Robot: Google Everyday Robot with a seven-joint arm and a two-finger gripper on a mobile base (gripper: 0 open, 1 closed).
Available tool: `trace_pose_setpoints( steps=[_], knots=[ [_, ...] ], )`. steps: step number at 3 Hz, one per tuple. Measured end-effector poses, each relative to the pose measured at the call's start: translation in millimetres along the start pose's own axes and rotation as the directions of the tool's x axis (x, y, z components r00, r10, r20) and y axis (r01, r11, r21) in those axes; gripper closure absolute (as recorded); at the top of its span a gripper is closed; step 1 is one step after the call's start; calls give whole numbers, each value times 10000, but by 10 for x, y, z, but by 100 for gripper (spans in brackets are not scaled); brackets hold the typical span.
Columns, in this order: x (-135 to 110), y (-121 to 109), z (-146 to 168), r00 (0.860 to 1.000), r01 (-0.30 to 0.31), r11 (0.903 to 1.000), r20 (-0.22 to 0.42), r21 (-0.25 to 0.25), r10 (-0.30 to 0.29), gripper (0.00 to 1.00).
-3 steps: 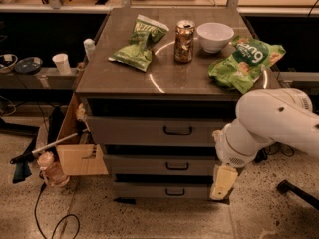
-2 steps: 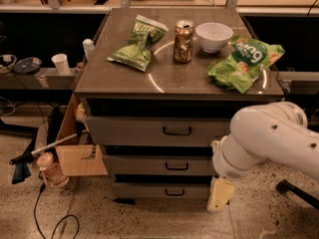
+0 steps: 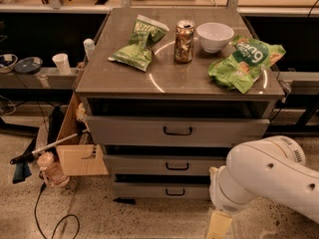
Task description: Open bottom drawer
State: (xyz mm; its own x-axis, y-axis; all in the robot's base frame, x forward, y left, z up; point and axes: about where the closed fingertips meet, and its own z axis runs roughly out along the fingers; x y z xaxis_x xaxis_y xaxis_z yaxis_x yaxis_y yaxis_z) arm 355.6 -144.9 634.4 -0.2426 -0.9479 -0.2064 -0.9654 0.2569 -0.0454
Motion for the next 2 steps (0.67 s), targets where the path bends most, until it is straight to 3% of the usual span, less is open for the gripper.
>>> trace_pose_setpoints(
  steps=[1, 2],
  knots=[
    [-73, 85, 216, 9962, 178, 9975, 863, -683, -119, 0],
    [-80, 118, 291, 9935, 569, 9945, 1038, -879, -477, 0]
  ],
)
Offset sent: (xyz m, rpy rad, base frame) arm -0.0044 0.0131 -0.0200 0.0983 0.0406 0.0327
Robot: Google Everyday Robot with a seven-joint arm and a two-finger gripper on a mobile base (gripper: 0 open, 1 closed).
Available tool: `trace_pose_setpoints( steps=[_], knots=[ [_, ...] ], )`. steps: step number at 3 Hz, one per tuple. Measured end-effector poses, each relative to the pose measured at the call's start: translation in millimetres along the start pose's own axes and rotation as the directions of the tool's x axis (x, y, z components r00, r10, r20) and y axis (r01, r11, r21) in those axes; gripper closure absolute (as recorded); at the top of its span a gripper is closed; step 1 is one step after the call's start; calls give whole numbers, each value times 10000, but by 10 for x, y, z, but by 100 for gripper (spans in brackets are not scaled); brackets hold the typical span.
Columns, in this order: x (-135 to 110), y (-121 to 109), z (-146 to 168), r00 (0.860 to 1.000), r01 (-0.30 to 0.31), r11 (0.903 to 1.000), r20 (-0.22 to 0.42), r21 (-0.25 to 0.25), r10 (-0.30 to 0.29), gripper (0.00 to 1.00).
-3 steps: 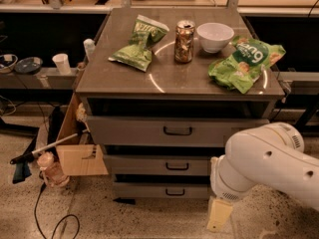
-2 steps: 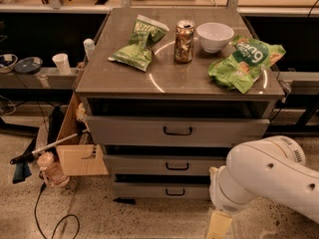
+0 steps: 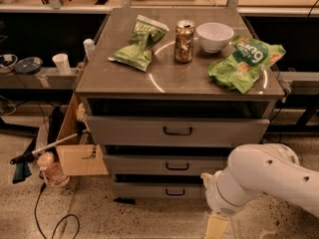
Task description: Open bottom drawer
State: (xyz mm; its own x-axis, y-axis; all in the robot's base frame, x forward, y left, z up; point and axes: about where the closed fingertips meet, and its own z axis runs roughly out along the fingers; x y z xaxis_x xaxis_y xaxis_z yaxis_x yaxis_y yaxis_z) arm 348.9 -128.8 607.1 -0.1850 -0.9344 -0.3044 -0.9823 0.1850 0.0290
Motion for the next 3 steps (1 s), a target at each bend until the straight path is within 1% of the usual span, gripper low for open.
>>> trace_pose_setpoints(
  steps=[1, 2, 3],
  knots=[
    [15, -11, 26, 10000, -14, 10000, 19, -1, 14, 0],
    [85, -64, 150, 9999, -83, 10000, 110, -4, 83, 0],
    [138, -190, 390, 10000, 9, 9999, 61, 144, -10, 0]
  ],
)
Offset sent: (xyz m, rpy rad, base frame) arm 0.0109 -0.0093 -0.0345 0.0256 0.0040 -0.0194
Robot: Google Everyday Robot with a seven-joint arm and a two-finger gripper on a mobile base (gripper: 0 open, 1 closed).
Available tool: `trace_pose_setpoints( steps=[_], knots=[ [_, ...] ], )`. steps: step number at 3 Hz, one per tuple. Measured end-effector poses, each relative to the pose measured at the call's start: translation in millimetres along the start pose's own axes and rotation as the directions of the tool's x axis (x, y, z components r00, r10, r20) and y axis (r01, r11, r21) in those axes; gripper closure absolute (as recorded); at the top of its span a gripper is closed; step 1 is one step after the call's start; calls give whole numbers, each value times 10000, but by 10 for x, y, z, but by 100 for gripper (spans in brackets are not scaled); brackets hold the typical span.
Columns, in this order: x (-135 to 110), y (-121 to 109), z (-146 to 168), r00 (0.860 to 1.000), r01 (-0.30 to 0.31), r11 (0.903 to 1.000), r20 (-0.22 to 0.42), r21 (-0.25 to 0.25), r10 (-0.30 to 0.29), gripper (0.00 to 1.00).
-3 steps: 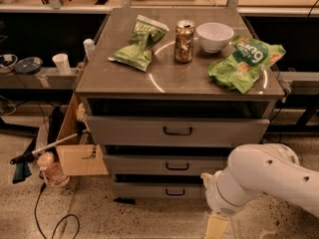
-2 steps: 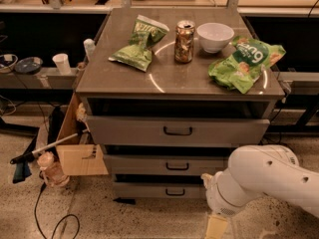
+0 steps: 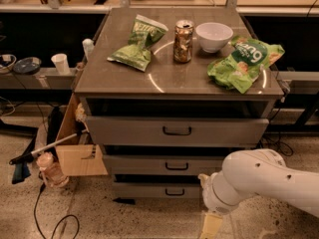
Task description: Open bottom drawer
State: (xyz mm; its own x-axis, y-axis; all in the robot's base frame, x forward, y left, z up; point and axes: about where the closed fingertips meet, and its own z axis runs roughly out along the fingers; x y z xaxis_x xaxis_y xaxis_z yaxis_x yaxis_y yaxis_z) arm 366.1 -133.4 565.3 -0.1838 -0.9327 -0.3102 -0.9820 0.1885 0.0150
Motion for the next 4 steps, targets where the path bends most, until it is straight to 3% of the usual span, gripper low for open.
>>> trace_pose_setpoints(
  steps=[2, 4],
  knots=[
    [55, -251, 439, 9956, -162, 9998, 923, 92, 153, 0],
    [121, -235, 531, 9957, -321, 9992, 874, 249, 298, 0]
  ],
)
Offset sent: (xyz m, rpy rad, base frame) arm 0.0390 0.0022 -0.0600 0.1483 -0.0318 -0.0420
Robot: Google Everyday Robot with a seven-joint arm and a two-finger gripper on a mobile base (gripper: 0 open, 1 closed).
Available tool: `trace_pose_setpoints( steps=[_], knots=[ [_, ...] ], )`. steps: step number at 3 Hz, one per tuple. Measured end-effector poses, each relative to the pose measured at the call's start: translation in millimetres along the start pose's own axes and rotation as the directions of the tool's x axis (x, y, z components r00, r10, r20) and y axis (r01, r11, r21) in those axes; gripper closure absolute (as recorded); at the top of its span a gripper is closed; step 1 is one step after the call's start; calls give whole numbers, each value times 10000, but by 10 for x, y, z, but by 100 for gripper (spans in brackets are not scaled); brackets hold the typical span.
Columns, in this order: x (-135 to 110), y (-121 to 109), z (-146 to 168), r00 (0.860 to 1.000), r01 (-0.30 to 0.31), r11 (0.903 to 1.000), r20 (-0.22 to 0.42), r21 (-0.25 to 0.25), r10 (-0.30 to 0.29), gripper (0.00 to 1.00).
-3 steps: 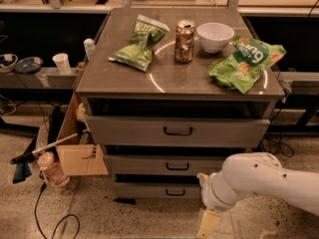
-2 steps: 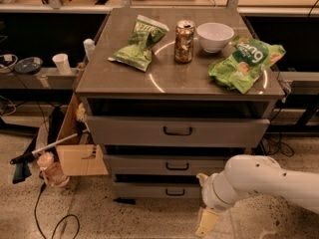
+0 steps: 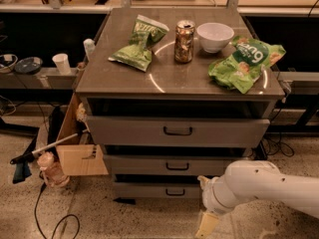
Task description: Open bottom drawer
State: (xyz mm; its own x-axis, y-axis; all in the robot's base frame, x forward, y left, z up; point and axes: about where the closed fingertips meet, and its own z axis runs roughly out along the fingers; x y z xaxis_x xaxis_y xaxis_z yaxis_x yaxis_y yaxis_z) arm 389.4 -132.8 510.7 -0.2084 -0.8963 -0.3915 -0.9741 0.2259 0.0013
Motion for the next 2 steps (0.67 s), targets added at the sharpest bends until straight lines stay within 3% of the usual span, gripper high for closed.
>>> trace_pose_setpoints(
  steps=[2],
  knots=[
    [309, 76, 489, 9986, -468, 9958, 288, 791, 446, 0]
  ],
)
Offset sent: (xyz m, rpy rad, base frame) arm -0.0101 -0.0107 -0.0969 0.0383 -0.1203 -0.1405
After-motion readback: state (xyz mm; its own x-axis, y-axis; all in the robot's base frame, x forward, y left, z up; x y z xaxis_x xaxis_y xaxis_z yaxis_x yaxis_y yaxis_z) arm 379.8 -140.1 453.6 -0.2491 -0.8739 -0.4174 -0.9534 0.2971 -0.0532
